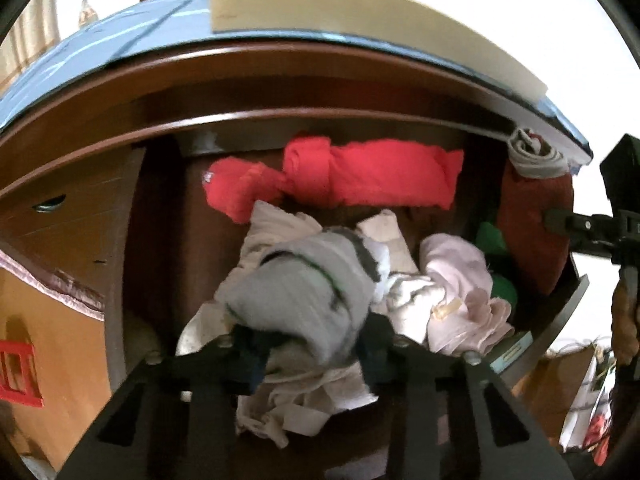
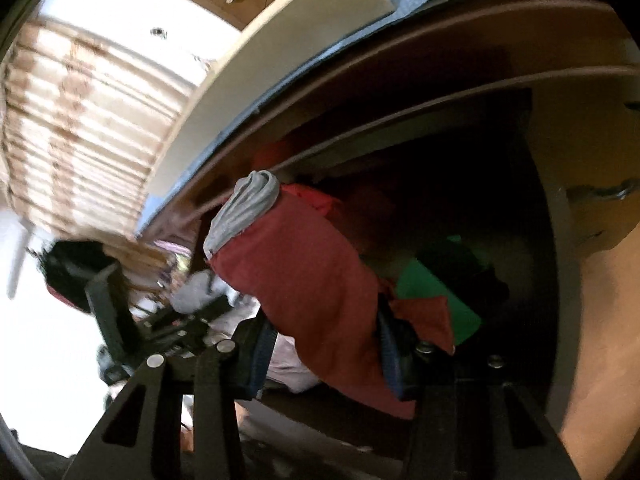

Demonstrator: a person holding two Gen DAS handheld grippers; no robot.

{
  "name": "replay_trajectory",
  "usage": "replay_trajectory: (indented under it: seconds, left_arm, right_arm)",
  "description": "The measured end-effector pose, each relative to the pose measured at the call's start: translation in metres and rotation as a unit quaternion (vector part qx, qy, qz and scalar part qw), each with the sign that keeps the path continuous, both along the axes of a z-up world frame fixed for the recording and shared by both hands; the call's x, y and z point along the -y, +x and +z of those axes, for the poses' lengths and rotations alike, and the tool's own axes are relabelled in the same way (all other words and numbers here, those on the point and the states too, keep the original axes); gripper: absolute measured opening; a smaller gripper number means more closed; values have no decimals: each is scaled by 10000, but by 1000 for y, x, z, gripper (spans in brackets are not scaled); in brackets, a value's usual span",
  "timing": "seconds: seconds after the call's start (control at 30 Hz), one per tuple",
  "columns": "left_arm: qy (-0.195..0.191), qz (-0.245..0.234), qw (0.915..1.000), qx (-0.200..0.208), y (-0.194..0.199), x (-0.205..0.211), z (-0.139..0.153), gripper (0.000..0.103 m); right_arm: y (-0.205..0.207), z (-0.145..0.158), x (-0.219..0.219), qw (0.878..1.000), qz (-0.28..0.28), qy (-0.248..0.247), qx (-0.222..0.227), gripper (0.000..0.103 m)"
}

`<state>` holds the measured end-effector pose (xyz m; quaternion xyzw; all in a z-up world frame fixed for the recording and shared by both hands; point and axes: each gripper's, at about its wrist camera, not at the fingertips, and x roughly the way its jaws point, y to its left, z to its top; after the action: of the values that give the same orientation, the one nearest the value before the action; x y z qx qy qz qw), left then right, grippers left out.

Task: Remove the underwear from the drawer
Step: 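Grasp the grey sock with the left gripper while the right gripper grasps the red rolled garment, then lift the grey sock with the left gripper while the right gripper carries the red garment to the white tray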

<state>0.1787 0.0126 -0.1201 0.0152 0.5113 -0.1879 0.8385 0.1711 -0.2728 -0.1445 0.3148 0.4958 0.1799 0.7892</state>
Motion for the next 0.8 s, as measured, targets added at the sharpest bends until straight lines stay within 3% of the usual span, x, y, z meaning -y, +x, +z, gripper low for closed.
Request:
replay_trajectory:
  seconds: [0.13,0.3,0.43,0.8]
  left_arm:
    - [-126,31,9994,311,-7,-3,13,24]
    - [197,40,9970,743,-15,9,21,21]
    - [-170,14,9956,919,-18,6,29,21]
    - [-502,256,9881,1429,-25,-1,67,21]
  right_arm:
    - [-3,1,-8,9983,-53,576,105,48]
    - [-1,-5,-26,9963,-93,844,148,48]
    - [-12,1,-21,9950,-89,962,252,48]
    - [-26,23,-8,9867,-159,1530,523,48]
